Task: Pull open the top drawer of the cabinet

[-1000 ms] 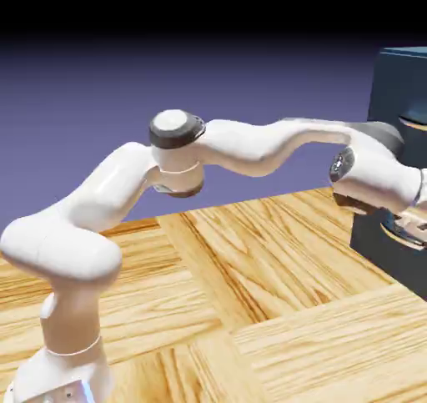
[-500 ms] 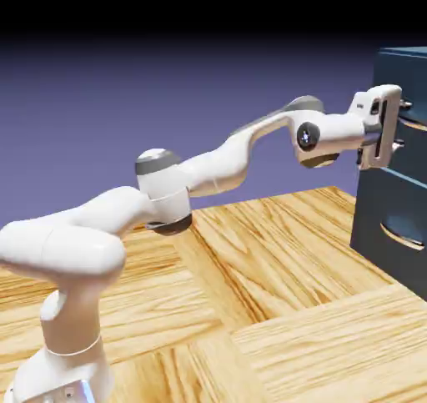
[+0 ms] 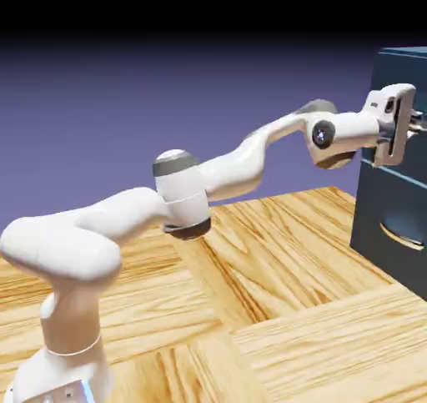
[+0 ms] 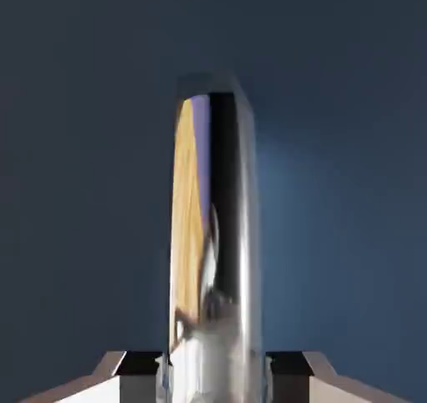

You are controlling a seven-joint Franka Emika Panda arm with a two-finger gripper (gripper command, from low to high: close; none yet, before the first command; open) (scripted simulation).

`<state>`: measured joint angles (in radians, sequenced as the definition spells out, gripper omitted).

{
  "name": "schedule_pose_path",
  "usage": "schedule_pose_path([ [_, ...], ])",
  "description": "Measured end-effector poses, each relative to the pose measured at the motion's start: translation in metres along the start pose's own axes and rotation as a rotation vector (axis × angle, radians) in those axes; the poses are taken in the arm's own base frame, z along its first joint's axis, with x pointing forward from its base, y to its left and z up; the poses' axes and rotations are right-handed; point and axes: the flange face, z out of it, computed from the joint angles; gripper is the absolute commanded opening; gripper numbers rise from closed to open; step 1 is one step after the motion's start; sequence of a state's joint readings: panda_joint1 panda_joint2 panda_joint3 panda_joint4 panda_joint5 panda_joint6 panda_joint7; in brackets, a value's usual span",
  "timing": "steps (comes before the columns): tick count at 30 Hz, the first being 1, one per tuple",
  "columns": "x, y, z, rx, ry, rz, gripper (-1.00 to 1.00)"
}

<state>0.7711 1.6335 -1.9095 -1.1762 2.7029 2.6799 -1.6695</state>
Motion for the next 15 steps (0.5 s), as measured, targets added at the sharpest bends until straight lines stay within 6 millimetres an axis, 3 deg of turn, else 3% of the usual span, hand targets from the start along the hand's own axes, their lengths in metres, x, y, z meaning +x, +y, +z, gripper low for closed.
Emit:
schedule_pose_path([
  [15, 0.0, 0.0, -0.096, 0.0, -0.001, 0.0, -1.0],
])
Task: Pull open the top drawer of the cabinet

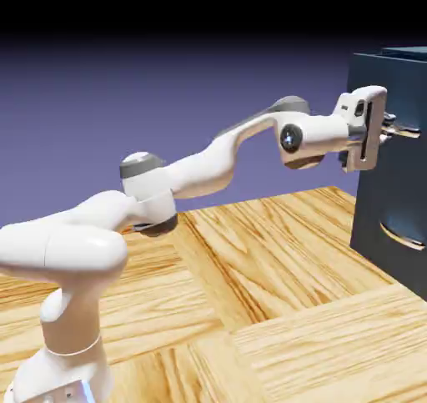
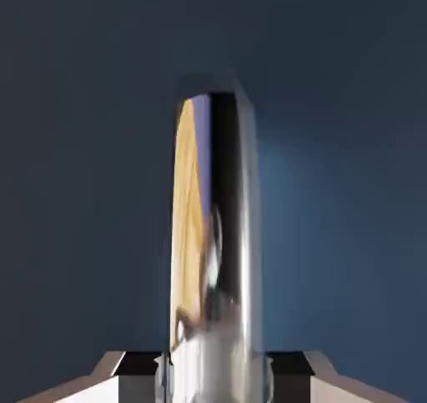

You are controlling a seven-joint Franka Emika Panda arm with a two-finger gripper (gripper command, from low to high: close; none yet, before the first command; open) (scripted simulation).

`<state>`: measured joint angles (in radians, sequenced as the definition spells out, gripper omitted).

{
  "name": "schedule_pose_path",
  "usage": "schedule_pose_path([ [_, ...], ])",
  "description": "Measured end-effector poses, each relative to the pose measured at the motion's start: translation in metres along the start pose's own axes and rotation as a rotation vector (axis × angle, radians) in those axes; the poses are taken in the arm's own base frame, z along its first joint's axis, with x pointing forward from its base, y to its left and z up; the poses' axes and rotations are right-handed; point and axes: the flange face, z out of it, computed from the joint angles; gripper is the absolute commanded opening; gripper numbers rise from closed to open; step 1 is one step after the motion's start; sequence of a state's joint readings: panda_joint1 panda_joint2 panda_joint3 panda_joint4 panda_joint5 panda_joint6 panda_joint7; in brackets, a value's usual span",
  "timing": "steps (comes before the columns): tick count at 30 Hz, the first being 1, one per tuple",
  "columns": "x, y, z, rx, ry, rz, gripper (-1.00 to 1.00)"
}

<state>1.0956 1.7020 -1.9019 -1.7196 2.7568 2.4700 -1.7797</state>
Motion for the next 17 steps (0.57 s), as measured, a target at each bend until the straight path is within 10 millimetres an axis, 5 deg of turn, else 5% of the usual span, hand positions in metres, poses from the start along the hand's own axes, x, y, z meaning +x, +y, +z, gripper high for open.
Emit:
schedule_pose_path([
  [14, 0.0, 0.0, -0.131, 0.0, -0.001, 0.0, -1.0],
  [15, 0.0, 0.0, -0.135, 0.001, -0.001, 0.0, 1.0],
  [17, 0.0, 0.0, -0.135, -0.001, 0.001, 0.0, 1.0],
])
